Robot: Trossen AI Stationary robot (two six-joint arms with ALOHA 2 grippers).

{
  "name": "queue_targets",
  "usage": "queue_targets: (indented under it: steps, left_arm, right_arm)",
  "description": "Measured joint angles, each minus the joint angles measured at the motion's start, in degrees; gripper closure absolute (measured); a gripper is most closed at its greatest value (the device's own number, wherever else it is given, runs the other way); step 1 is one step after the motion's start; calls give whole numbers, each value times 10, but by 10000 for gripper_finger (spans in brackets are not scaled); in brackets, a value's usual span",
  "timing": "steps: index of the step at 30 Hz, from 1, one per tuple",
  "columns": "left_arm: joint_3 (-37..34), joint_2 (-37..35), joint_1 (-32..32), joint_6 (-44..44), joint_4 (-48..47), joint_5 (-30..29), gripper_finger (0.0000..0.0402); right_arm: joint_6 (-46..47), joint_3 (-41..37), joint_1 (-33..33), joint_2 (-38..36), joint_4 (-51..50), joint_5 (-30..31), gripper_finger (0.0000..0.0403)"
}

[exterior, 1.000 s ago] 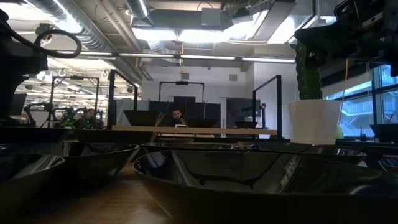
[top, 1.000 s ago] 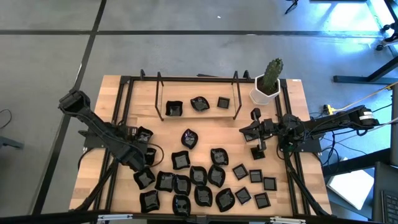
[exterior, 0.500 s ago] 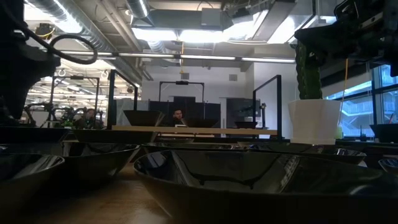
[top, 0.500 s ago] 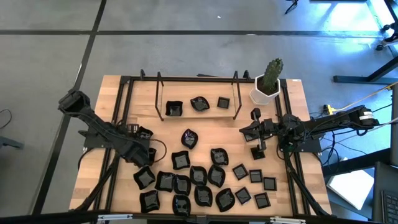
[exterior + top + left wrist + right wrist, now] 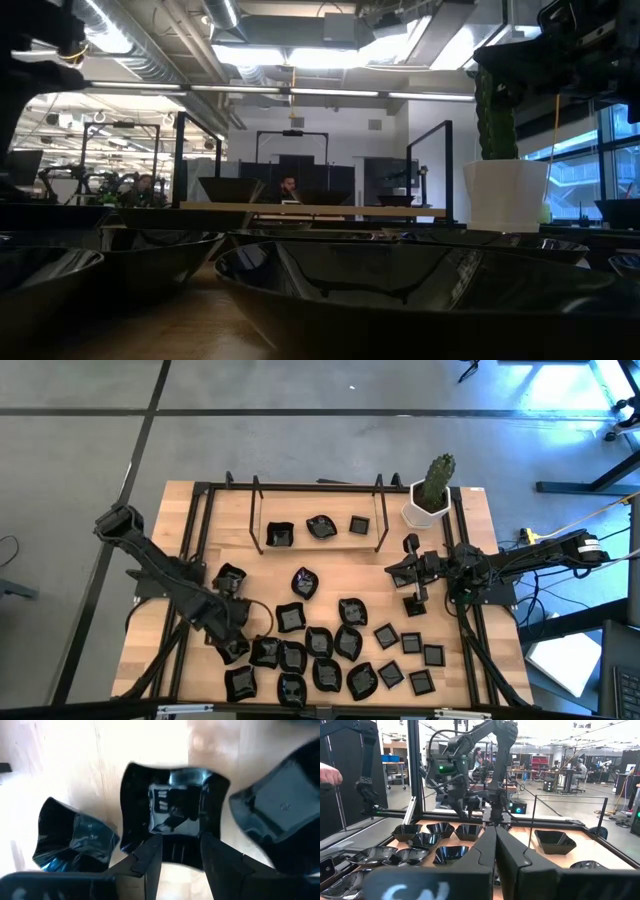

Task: Pick & Place Mini shaped plates
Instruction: Stack the black distorted square plate on top of the black distorted square plate on the shelf

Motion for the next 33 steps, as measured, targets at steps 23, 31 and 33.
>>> queue_targets:
  steps: [23, 31, 33]
  left_arm:
    - [-1, 108, -27, 46, -17, 40, 272]
    - [28, 89, -14, 47, -20, 53, 272]
    - [41, 89, -15, 47, -17, 59, 272]
  right_arm:
    - [0, 0, 0, 0, 0, 0, 393]
    - [0, 0, 0, 0, 0, 0, 393]
    - [0, 0, 0, 0, 0, 0, 393]
